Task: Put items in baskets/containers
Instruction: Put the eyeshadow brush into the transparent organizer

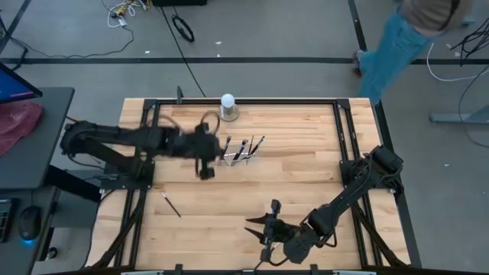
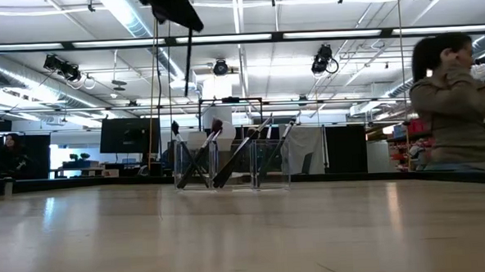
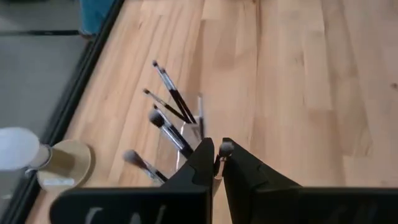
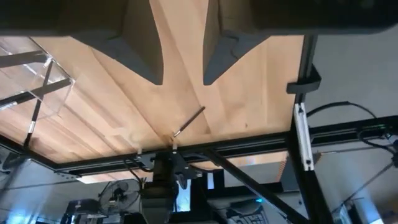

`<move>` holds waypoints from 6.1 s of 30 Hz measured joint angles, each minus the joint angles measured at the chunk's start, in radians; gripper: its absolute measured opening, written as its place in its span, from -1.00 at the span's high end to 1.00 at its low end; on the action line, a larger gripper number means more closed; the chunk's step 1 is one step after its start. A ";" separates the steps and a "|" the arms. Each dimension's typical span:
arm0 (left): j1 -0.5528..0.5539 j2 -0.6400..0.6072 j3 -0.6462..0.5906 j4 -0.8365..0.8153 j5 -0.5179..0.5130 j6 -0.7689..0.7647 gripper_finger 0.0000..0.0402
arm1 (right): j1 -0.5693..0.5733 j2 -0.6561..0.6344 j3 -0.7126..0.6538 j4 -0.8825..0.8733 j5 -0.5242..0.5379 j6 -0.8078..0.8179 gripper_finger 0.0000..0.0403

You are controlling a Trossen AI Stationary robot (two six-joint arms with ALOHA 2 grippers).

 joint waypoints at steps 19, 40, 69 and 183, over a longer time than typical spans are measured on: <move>0.380 0.000 -0.330 0.333 0.353 0.014 0.90 | 0.099 0.001 0.000 0.031 0.001 0.001 0.49; 0.417 0.051 -0.355 0.378 0.349 0.019 0.16 | 0.050 0.000 0.000 -0.208 -0.472 0.092 0.33; -0.134 -0.043 -0.263 0.196 0.113 -0.113 0.15 | -0.027 0.268 -0.140 -0.070 -0.645 -0.123 0.81; -0.348 0.430 -0.612 1.703 -0.053 -0.044 0.92 | -0.044 0.306 -0.335 1.253 0.256 -0.313 0.19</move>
